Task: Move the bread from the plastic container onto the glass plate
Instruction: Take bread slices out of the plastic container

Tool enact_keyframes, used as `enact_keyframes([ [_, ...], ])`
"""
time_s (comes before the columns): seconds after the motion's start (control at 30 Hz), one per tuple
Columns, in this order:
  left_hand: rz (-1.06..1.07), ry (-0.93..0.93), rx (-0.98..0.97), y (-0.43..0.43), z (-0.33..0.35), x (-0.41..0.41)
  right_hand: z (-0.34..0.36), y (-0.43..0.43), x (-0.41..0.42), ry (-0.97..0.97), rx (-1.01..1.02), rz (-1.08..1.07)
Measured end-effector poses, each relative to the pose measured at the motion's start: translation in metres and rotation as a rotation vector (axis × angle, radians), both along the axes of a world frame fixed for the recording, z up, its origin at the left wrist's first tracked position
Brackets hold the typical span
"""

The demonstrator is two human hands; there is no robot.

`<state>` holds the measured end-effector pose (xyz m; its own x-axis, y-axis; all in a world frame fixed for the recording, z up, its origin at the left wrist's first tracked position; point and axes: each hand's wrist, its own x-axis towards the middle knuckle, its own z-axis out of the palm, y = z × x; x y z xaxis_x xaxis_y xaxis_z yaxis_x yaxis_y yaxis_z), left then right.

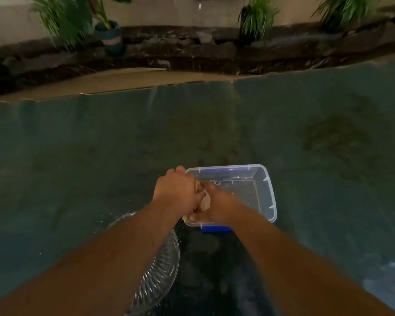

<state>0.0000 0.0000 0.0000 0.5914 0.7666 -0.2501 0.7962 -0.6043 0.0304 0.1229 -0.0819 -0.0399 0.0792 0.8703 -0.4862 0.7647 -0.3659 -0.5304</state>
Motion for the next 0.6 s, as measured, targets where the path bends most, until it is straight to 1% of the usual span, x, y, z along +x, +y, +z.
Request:
enact_keyframes([
  [0.07,-0.010,0.006,0.034,0.000,-0.002,0.003,-0.005,0.009,0.004,0.015,-0.042,0.035],
  [0.13,-0.045,-0.007,0.052,-0.002,-0.004,0.004,-0.007,0.012,0.009,0.010,-0.079,0.008],
  [0.27,-0.111,-0.049,0.055,-0.005,0.000,0.004,-0.012,0.008,0.010,-0.028,-0.024,-0.035],
  [0.4,-0.086,-0.144,-0.056,-0.013,0.003,0.005,-0.016,0.004,0.012,-0.037,0.028,-0.093],
  [0.5,-0.008,-0.217,-0.161,-0.017,0.007,0.004,-0.015,-0.001,0.013,0.016,0.058,-0.193],
  [0.6,0.084,-0.293,-0.217,-0.019,0.010,0.002,-0.010,-0.004,0.010,0.067,0.056,-0.285],
])
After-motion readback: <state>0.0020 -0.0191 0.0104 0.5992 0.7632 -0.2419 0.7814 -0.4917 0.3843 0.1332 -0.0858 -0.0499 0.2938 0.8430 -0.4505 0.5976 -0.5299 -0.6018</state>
